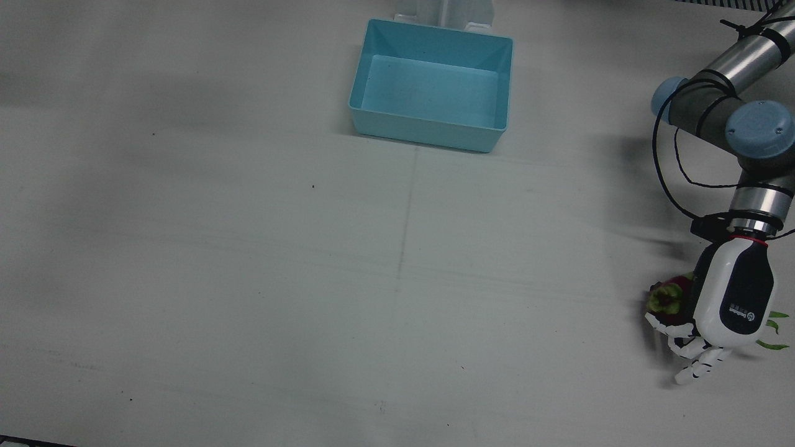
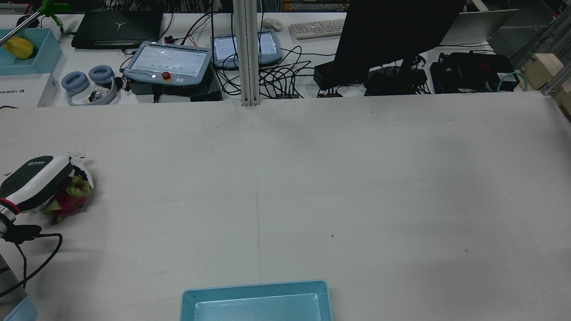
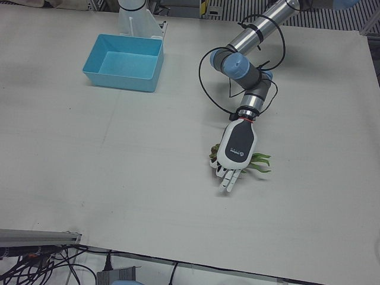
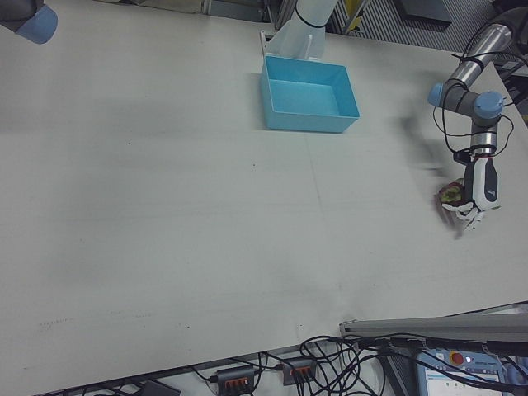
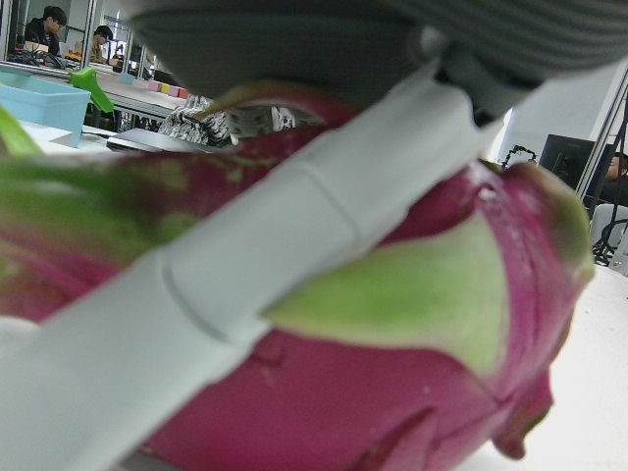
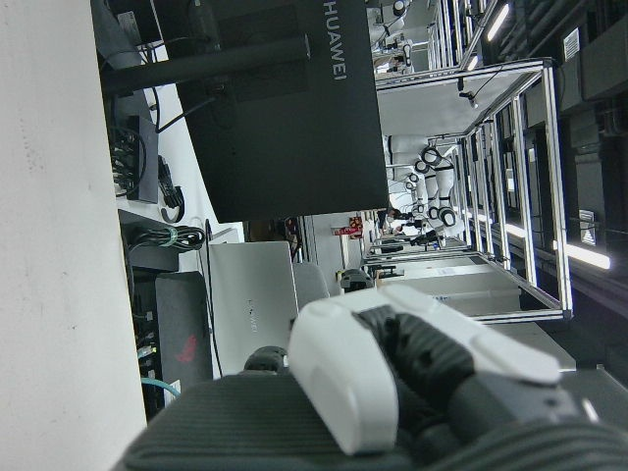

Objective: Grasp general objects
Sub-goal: 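Close the left hand's fingers around the dragon fruit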

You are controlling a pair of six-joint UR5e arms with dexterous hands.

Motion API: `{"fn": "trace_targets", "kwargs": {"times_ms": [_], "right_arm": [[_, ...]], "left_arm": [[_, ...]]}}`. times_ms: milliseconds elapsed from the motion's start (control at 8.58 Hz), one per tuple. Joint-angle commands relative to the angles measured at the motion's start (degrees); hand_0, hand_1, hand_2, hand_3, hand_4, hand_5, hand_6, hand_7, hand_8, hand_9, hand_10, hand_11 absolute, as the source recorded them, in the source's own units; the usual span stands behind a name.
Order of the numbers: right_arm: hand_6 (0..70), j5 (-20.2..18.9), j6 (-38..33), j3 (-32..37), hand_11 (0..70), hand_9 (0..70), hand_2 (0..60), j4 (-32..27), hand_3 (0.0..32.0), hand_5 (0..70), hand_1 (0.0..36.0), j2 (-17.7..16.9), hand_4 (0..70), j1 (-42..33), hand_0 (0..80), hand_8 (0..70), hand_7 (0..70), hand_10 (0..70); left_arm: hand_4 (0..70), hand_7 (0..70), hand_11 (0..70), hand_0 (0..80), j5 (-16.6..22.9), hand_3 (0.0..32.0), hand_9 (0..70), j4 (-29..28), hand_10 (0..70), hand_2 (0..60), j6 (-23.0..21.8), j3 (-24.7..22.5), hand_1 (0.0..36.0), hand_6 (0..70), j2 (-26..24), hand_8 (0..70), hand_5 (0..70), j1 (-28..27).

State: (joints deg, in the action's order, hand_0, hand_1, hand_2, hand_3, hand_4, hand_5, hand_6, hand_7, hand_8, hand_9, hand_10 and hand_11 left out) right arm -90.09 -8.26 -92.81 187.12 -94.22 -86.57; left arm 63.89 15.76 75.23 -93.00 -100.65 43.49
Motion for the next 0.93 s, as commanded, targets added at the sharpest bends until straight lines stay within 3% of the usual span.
{"fn": "trace_targets", "kwargs": {"times_ms": [0, 117, 233, 816], "right_arm": [[0.0, 0.0, 0.0, 0.0, 0.0, 0.0, 0.0, 0.0, 0.0, 0.0, 0.0, 0.0, 0.0, 0.0, 0.0, 0.0, 0.0, 0.0], [0.0, 0.0, 0.0, 0.0, 0.0, 0.0, 0.0, 0.0, 0.0, 0.0, 0.0, 0.0, 0.0, 0.0, 0.0, 0.0, 0.0, 0.0], [0.0, 0.0, 0.0, 0.0, 0.0, 0.0, 0.0, 0.0, 0.0, 0.0, 0.0, 0.0, 0.0, 0.0, 0.0, 0.0, 0.0, 0.0], [0.0, 0.0, 0.0, 0.0, 0.0, 0.0, 0.0, 0.0, 0.0, 0.0, 0.0, 0.0, 0.0, 0.0, 0.0, 0.0, 0.0, 0.0]], "left_arm": [[70.0, 70.0, 50.6, 80.0, 0.0, 0.0, 41.1, 0.58, 33.8, 60.0, 0.0, 0.45, 36.0, 70.0, -0.78, 34.9, 70.0, 0.01], [70.0, 70.0, 70.0, 80.0, 0.0, 0.0, 67.6, 0.59, 53.9, 60.0, 0.0, 0.36, 36.0, 70.0, -0.87, 54.1, 70.0, 0.01], [70.0, 70.0, 70.0, 80.0, 0.0, 0.0, 70.0, 0.67, 68.2, 60.0, 0.0, 0.36, 36.0, 70.0, -0.87, 69.3, 70.0, 0.01], [70.0, 70.0, 70.0, 80.0, 0.44, 0.0, 70.0, 0.76, 70.0, 60.0, -0.7, -0.77, 36.0, 70.0, -0.78, 70.0, 70.0, 0.1]]}}
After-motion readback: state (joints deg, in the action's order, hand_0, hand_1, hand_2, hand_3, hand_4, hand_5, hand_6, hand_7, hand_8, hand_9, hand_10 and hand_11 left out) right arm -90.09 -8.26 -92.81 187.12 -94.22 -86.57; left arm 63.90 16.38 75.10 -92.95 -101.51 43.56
